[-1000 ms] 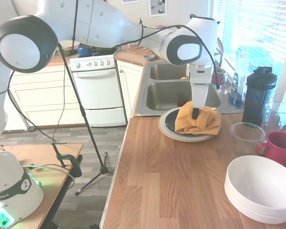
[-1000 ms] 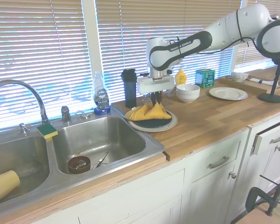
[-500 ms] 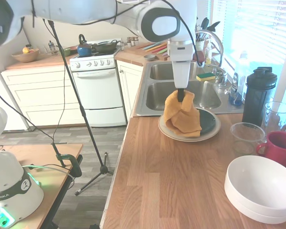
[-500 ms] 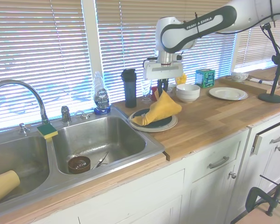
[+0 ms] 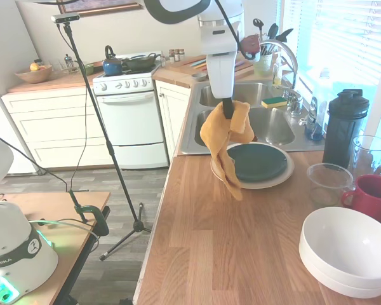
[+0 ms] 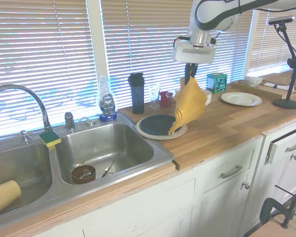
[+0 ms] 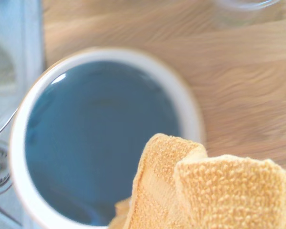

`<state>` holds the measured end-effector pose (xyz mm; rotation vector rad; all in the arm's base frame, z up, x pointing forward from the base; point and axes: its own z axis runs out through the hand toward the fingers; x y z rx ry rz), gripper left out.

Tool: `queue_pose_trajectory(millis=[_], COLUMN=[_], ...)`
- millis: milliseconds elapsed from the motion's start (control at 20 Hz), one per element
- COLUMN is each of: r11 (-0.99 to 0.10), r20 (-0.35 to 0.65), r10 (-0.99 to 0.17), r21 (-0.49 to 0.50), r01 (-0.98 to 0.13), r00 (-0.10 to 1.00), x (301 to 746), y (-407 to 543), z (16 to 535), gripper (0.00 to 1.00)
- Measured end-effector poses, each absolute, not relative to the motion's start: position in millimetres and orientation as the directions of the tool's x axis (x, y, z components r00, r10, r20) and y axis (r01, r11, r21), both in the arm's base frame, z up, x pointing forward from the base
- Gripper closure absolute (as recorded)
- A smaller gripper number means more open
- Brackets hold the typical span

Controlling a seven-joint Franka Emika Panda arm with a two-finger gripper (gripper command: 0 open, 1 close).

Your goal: Wipe the blue plate in clockwise motion

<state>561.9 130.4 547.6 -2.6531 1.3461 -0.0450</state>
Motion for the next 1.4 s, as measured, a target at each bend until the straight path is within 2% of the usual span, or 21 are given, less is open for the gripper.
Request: queue_pose_trajectory(millis=[300,550,650,900,1050,1400], r11=[-0.515,-0.509,-0.513,-0.513,-0.535,-0.587], r20=[-0.062,-0.042,-0.038,-0.053,-0.055,-0.077], r10=[-0.843,-0.846,-0.845,-0.848,-0.837,-0.804], r21=[-0.195,-0.227,-0.225,-0.161,-0.126,-0.059], r01=[-0.835,-0.83,-0.829,-0.843,-0.836,-0.807], r00=[0.535,0.531,0.533,0.527,0.544,0.59], x=[572.8,598.4,616.9,647.6,635.5,570.3], y=[58.4,43.6,36.7,-6.9,-27.5,-26.8], z=[562.9,578.4,564.3,484.9,449.5,395.2], gripper=[1.0,1.0,1.0,1.0,1.0,1.0])
